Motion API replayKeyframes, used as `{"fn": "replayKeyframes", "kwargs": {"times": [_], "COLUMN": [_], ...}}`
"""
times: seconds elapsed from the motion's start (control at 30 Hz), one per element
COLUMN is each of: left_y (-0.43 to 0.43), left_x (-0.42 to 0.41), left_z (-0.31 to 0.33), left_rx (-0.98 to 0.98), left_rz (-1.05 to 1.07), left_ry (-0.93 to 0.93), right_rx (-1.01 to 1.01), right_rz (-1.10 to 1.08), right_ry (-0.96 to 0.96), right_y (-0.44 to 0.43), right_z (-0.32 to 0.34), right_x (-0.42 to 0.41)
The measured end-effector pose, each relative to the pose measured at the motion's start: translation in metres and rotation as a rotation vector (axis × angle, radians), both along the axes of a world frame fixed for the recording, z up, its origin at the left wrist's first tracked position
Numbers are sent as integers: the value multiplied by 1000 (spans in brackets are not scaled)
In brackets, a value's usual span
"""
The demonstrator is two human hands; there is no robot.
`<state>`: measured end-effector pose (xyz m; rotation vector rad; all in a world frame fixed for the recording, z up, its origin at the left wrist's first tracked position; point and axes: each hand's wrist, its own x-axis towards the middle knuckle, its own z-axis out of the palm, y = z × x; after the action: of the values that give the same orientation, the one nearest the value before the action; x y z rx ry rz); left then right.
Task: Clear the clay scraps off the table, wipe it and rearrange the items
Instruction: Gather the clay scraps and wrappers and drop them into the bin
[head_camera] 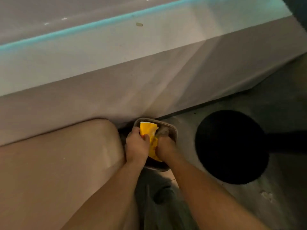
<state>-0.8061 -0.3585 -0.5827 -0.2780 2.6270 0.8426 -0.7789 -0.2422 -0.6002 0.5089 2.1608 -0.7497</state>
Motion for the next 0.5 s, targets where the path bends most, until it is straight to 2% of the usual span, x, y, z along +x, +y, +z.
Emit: {"fn": "replayKeyframes", "kwargs": {"times": [0.13,0.2,0.27,0.37,0.43,0.5], "left_y": [-8,-6,-3,-2,-4,-7], "left_x": [2,5,6,5,5,5], "left_z": [-27,-37,-43,-47,-43,-30], "left_rx": [-244,-304,-318,-231,-108,-29], "left_rz": [-211,-277,-293,-221,-144,-99], "left_ry": [-122,-171,-212,-322,-390,-377], "right_rx": [63,41,66,78,107,145], "right_rz": [59,55,182,307,319,285], "right_ry": [-37,-73,-52,32,95,141], "right_y": [-5,-8,-8,-7,-4,-1], "right_z": [-34,-39,-41,-40,-34,-21], "right_x": [3,2,0,2,7,11]}}
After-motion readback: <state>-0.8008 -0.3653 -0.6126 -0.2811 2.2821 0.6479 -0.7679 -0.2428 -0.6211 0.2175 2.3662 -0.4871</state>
